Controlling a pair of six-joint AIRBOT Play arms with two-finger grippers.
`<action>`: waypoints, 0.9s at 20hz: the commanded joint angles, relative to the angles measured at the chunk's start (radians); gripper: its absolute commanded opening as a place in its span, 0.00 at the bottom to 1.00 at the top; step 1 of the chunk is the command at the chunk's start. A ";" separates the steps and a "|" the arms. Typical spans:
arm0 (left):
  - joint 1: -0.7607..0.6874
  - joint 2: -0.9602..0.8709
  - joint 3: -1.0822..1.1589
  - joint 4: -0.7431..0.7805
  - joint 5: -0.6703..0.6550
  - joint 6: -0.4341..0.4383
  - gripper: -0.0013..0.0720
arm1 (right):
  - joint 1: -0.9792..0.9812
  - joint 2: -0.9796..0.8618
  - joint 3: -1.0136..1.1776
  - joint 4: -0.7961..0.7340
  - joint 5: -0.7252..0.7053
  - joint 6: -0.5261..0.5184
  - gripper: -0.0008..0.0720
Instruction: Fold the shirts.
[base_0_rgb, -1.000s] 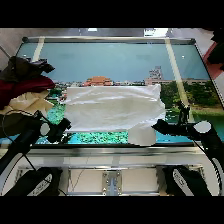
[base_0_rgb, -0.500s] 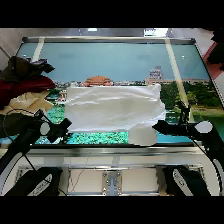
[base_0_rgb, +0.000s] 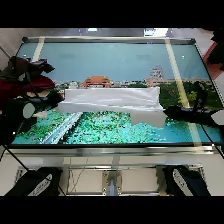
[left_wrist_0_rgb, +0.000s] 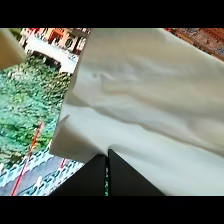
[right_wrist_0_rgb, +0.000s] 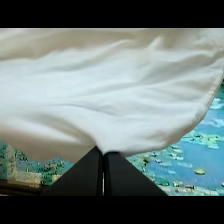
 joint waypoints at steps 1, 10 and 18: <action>0.000 -0.134 0.120 -0.027 0.061 0.142 0.03 | 0.002 -0.095 0.067 -0.016 -0.123 -0.005 0.05; 0.000 -0.570 0.320 -0.011 0.135 0.229 0.03 | 0.002 -0.607 0.321 0.133 -0.430 -0.109 0.05; 0.000 -0.742 0.356 -0.014 0.237 0.232 0.03 | 0.052 -0.891 0.420 0.121 -0.496 -0.131 0.05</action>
